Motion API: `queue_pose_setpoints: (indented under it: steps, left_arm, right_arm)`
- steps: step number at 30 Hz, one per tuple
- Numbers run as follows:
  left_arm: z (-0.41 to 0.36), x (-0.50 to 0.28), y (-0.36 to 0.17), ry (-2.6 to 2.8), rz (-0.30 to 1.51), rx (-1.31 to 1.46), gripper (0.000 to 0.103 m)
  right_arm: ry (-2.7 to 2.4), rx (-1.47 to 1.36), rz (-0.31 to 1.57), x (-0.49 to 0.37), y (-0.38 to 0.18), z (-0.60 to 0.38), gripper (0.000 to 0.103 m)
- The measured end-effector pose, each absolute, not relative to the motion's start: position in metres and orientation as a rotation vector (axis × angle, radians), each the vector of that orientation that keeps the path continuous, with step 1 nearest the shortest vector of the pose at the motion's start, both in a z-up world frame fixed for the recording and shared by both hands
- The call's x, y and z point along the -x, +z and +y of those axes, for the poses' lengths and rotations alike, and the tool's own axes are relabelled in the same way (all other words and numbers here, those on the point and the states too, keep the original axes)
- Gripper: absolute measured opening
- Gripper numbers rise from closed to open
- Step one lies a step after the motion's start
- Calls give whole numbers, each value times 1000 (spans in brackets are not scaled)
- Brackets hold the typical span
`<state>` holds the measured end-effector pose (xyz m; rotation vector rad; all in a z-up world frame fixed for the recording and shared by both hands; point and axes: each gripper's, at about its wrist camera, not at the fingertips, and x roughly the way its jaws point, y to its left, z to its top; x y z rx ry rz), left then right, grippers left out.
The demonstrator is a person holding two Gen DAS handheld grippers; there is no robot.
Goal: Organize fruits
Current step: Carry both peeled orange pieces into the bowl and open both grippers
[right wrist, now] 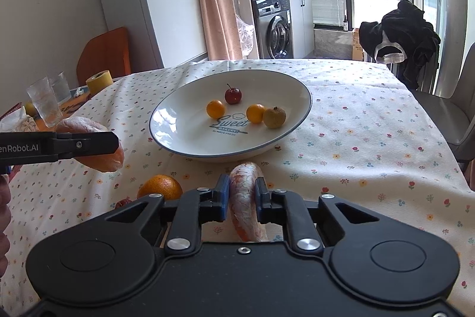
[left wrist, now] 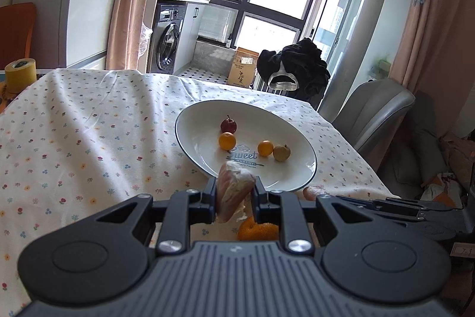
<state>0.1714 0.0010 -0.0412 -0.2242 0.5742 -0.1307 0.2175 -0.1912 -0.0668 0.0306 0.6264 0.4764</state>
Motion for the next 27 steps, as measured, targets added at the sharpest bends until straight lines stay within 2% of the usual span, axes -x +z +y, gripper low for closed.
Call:
queue_pose_setpoints:
  steps: [16,27]
  left_arm:
    - [-20,-215,-39,-151,591,185,21]
    - [-18,-242,-42,-141,599,200,21]
  right_arm:
    - [468,-101,528,-225,-34,-219,15]
    - [508,-102,514,-257,-29,-201,15]
